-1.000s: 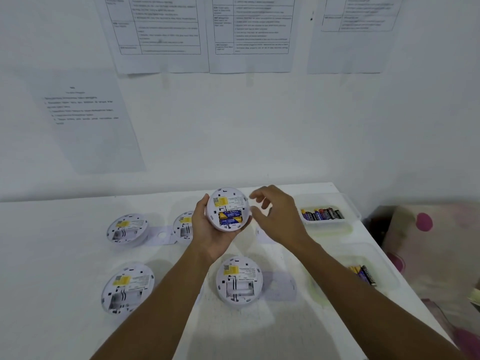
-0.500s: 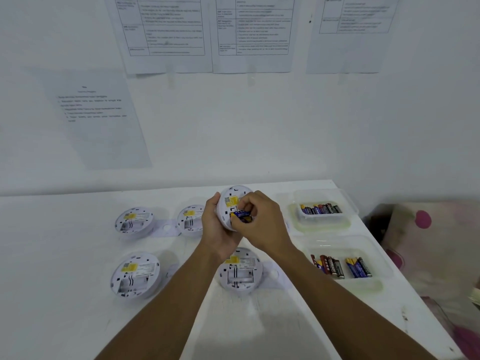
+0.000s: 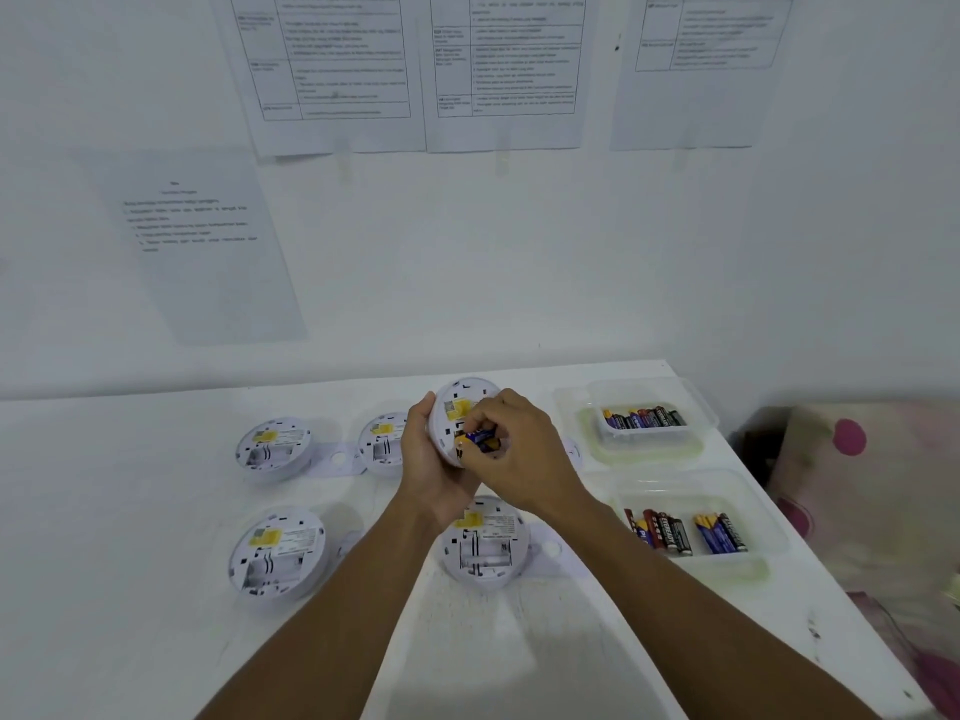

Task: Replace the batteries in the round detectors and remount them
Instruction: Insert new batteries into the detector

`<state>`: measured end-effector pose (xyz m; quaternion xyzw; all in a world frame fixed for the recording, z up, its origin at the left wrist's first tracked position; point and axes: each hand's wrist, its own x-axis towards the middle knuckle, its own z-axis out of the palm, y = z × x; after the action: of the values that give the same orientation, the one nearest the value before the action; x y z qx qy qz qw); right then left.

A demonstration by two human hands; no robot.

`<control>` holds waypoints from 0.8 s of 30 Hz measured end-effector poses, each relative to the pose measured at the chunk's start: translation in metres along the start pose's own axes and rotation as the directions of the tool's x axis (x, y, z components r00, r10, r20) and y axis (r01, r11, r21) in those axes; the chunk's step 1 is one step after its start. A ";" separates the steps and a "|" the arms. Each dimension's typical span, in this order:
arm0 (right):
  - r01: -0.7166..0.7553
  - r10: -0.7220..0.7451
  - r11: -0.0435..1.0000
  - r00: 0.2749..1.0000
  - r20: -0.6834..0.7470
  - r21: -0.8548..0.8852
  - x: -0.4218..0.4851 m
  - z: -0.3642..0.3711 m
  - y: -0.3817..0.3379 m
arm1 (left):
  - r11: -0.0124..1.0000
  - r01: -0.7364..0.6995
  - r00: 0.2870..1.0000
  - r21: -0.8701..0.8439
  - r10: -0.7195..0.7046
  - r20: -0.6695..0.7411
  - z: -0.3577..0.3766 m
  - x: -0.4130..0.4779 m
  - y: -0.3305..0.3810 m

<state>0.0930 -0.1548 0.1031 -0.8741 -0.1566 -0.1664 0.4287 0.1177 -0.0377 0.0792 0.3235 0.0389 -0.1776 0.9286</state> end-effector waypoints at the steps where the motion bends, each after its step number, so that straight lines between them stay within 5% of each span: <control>1: 0.033 -0.033 0.999 0.999 0.021 -0.002 -0.001 -0.002 0.003 | 1.000 0.003 1.000 -0.007 -0.003 0.000 0.000 0.000 0.001; 9: 0.314 -0.282 0.902 0.948 0.149 -0.297 -0.005 -0.029 0.007 | 0.995 0.070 0.997 -0.076 -0.068 0.028 0.013 -0.001 -0.008; 15: -0.058 0.051 0.990 0.997 -0.059 -0.129 -0.025 -0.106 0.038 | 0.991 0.060 0.997 -0.116 -0.054 0.056 0.023 0.001 -0.020; 20: -0.355 0.427 0.844 0.899 0.102 -0.403 -0.049 -0.166 0.087 | 0.986 0.099 0.992 -0.136 -0.088 0.087 0.037 -0.003 -0.040; 24: -0.323 0.551 0.721 0.804 0.224 -0.613 -0.065 -0.170 0.102 | 0.986 0.119 0.989 -0.118 -0.107 0.106 0.043 -0.006 -0.057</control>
<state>0.0508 -0.3586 0.1026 -0.9851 0.0308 0.0824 0.1478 0.0895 -0.1041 0.0810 0.2533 0.0221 -0.2431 0.9361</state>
